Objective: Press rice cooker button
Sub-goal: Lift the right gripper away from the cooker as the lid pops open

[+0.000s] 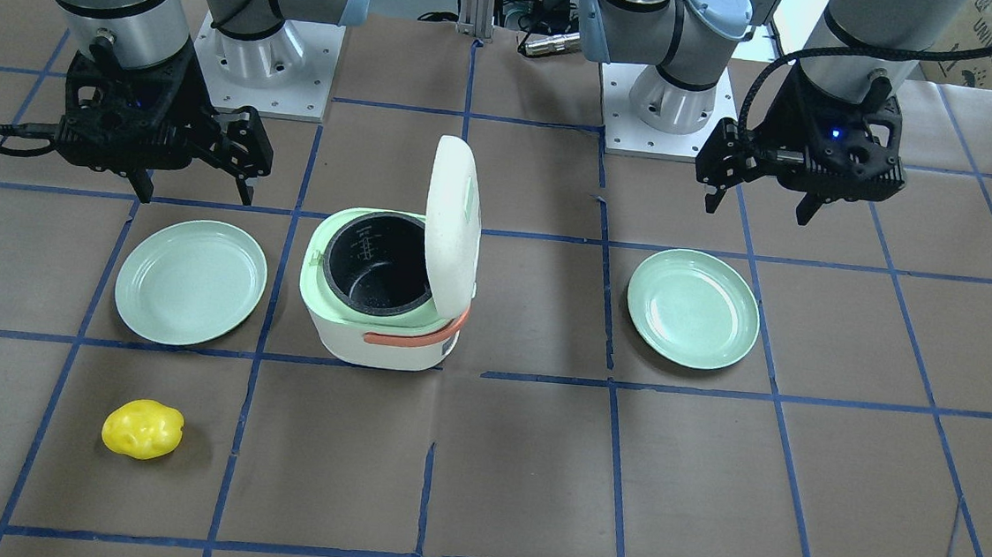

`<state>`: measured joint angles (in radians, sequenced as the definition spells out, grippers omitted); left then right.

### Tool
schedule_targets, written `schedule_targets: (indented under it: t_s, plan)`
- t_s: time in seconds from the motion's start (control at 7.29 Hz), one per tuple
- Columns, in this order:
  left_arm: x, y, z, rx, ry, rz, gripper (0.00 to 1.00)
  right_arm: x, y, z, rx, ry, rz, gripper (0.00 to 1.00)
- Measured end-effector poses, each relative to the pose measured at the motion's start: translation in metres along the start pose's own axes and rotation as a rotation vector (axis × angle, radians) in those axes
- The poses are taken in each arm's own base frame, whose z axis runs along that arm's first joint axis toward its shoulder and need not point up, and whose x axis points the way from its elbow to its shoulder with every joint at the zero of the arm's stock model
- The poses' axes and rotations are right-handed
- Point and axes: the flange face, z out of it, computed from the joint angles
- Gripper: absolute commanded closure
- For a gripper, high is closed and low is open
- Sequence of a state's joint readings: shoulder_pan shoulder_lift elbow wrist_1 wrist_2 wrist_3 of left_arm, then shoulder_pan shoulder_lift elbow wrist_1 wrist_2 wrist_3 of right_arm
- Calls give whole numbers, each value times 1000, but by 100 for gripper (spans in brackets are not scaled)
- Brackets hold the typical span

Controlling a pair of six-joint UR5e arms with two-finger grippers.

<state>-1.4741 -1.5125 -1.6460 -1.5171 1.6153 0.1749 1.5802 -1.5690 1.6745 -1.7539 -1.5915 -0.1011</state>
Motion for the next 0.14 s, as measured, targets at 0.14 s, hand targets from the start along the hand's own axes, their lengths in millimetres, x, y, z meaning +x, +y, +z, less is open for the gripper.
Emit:
schedule_targets:
  t_s: [0.14]
  plan:
    - [0, 0, 0, 0, 0, 0, 0, -1, 3, 4, -7, -1, 1, 0]
